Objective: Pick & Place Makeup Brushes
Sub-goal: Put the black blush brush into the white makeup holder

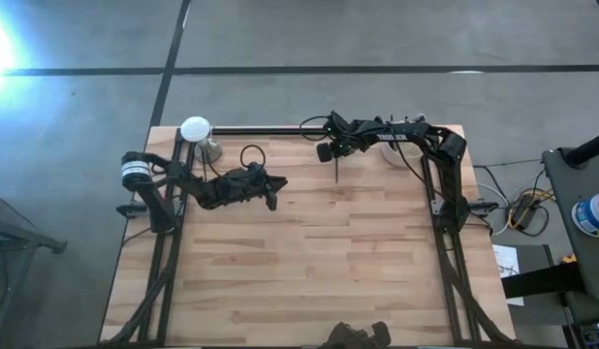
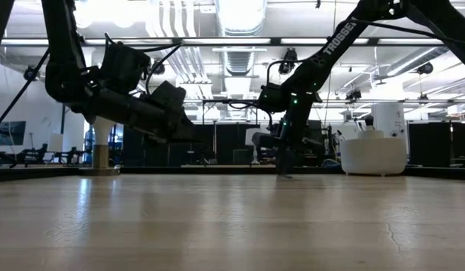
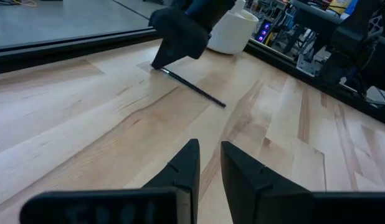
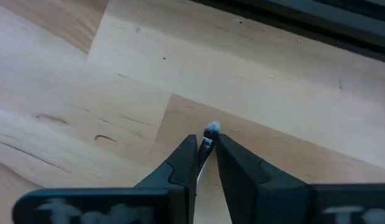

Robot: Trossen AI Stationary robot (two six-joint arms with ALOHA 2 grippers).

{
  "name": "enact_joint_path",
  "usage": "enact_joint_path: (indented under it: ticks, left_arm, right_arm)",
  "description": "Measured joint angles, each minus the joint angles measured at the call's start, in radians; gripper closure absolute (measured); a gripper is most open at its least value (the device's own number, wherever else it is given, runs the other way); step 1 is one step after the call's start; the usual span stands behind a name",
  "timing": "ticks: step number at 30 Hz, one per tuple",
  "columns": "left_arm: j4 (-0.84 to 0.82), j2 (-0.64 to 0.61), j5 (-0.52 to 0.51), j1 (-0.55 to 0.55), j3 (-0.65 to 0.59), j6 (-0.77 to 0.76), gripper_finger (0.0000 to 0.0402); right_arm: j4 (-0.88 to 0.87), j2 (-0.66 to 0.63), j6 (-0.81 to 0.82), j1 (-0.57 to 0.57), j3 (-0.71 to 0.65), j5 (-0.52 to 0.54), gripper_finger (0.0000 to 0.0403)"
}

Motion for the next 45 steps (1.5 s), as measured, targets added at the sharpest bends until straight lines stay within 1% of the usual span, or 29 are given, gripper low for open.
enact_joint_path:
  ticks: [6,11,15,20,25,28,30,33,34,36,39,42,45]
  left_arm:
    - [0.0,0.0,0.005,0.001,0.0,-0.003,0.0344]
    - [0.0,0.0,0.004,0.001,0.0,-0.003,0.0344]
    - [0.007,0.0,0.004,0.002,-0.007,-0.004,0.0344]
    - [0.021,0.0,0.004,0.003,-0.011,-0.004,0.0344]
    - [0.042,0.0,0.026,0.003,-0.011,-0.006,0.0344]
    - [0.08,0.0,0.068,0.003,-0.011,-0.02,0.0344]
    - [0.108,0.0,0.113,0.003,-0.011,-0.021,0.0344]
    - [0.152,0.0,0.237,0.001,-0.003,-0.023,0.0345]
    - [0.163,0.0,0.268,-0.003,0.004,-0.024,0.0345]
    - [0.176,0.0,0.276,-0.017,0.019,-0.033,0.0346]
    - [0.17,0.0,0.239,-0.045,0.055,-0.05,0.0346]
    - [0.159,0.0,0.217,-0.078,0.103,-0.053,0.0346]
    - [0.159,0.0,0.217,-0.108,0.153,-0.043,0.0346]
  right_arm:
    - [-0.042,-0.022,-0.06,0.003,-0.004,-0.006,0.0374]
    - [-0.086,-0.053,-0.109,0.033,-0.011,-0.008,0.0391]
    - [-0.074,-0.125,-0.127,0.068,-0.044,0.02,0.0394]
    - [-0.017,-0.268,-0.138,0.117,-0.147,0.048,0.0394]
    - [0.174,-0.458,-0.145,0.175,-0.316,0.05,0.0394]
    - [0.326,-0.57,-0.146,0.218,-0.431,0.052,0.0394]
    - [0.435,-0.637,-0.147,0.248,-0.508,0.052,0.0394]
    - [0.61,-0.711,-0.15,0.295,-0.613,0.052,0.0394]
    - [0.678,-0.729,-0.151,0.312,-0.645,0.052,0.0394]
    - [0.818,-0.758,-0.162,0.346,-0.704,0.051,0.0394]
    - [1.018,-0.771,-0.18,0.395,-0.773,0.049,0.0394]
    - [1.164,-0.771,-0.195,0.432,-0.818,0.048,0.0394]
    - [1.259,-0.76,-0.201,0.463,-0.834,0.048,0.0394]
